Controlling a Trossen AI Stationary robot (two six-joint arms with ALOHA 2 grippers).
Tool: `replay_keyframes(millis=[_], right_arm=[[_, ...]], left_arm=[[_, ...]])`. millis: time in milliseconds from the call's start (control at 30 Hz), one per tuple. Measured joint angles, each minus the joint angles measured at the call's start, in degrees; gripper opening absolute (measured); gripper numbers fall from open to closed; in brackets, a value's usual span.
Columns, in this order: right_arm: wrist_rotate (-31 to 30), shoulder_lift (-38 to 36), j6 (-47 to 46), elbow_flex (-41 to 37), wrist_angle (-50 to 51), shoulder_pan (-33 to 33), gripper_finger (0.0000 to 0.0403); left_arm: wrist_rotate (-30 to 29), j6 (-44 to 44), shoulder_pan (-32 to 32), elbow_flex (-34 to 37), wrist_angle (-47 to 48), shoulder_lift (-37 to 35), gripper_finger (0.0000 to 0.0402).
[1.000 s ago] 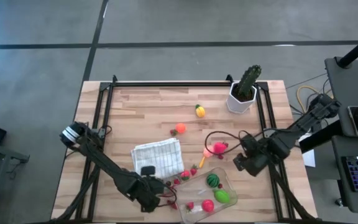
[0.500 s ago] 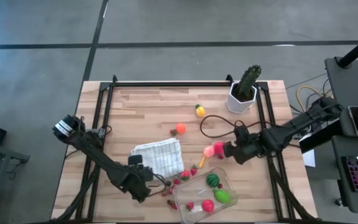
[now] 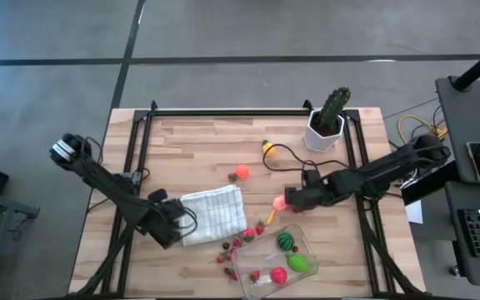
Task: Pick and placing Produce into tupperware
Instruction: Put the apple into the transparent bin
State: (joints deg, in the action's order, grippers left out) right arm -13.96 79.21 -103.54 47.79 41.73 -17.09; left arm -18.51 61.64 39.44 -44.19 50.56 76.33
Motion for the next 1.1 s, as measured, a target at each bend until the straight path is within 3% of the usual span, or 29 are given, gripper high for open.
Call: replay_keyframes(millis=[467,767,1100], right_arm=[[0.77,11.21,-3.46,5.22,-1.38,3.97,0.0327],[3.97,16.19,-3.33,5.51,-1.67,7.12,0.0326],[3.44,16.22,-1.2,5.51,-1.48,8.21,0.0324]], left_arm=[[-4.6,-0.94,-0.09,7.08,-0.12,-9.74,0.0152],[-6.92,-1.02,-0.09,9.03,-0.08,-10.05,0.0152],[-7.75,-1.07,-0.09,10.04,-0.08,-10.12,0.0152]])
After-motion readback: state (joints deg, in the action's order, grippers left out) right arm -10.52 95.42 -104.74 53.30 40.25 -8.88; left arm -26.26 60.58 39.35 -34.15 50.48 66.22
